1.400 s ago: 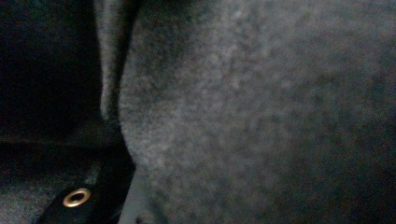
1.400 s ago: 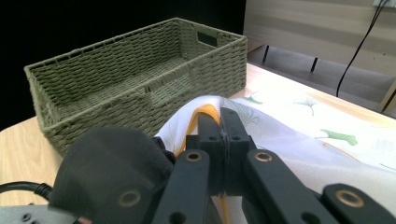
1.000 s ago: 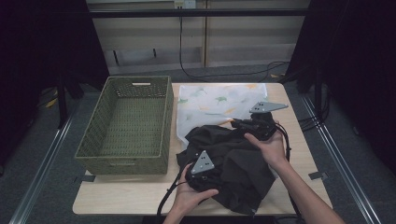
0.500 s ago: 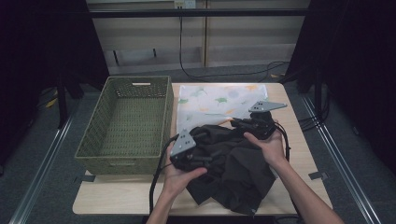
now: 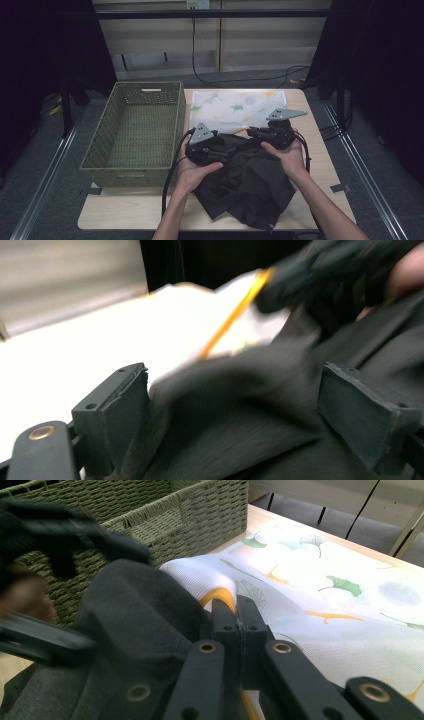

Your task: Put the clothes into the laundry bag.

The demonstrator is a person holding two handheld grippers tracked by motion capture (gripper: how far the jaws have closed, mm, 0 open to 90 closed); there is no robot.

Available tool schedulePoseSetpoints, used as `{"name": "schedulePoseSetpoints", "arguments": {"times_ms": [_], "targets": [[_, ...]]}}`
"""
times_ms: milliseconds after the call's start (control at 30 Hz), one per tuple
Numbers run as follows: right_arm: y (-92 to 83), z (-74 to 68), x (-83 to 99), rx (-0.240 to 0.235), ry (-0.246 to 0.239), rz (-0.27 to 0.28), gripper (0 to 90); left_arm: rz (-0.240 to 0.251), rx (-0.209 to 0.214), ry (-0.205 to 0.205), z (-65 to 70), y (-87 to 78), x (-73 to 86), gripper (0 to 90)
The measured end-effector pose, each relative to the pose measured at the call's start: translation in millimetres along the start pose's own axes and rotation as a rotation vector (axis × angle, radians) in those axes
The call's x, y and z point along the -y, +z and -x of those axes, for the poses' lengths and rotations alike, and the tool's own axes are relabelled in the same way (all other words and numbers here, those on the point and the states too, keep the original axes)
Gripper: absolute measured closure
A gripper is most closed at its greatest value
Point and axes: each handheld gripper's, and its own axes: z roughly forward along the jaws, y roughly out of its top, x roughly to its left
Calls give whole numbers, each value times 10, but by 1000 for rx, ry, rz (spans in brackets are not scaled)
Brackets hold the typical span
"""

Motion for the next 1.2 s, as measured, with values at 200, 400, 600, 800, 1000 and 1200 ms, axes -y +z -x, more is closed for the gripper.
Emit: {"name": "schedulePoseSetpoints", "arguments": {"times_ms": [200,400,600,800,1000,1200], "targets": [[38,1,4,-1,0,0,895,-34,44,70,233,53,47,825],[36,-163,-46,-38,-34,7,895,-96,28,75,260,368,116,816],[-141,-270,-163,-64,-48,64,895,-154,12,19,128,521,320,822],[-294,-317,-160,-57,-55,53,895,-169,-40,23,139,525,336,800],[-242,-308,18,-11,-61,-1,895,-42,-37,3,135,317,327,379],[-148,-241,47,-10,-35,-5,895,83,-22,-12,207,-65,275,306]]}}
